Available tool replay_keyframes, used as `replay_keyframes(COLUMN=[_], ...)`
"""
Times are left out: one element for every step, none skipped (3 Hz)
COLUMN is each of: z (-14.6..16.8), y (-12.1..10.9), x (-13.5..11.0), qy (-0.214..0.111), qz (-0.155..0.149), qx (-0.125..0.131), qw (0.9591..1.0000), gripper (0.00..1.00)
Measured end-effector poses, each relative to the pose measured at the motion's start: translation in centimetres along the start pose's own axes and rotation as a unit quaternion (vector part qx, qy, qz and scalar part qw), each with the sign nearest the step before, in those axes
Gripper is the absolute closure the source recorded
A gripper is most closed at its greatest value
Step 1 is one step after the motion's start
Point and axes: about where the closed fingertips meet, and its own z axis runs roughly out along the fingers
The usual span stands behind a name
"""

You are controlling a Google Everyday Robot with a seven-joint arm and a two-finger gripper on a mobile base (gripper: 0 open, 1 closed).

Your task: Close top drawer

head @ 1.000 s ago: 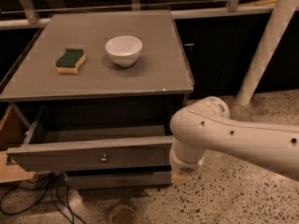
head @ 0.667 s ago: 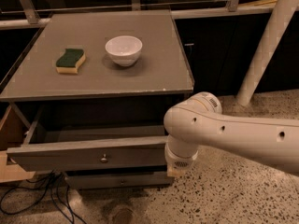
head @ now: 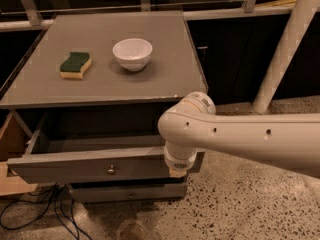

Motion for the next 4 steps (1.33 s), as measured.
replay_keyframes(z=[0.44, 0.44, 0.44, 0.44], y=[-0.73, -0.73, -0.73, -0.73], x=[-0.56, -0.56, -0.56, -0.56], qy=[0.004, 0.004, 0.004, 0.004], qz=[-0.003, -0.003, -0.003, -0.003], qx=[0.006, 0.006, 0.006, 0.006], qw=[1.0, 1.0, 1.0, 1.0], gripper=[0.97, 0.74, 0.51, 0.28])
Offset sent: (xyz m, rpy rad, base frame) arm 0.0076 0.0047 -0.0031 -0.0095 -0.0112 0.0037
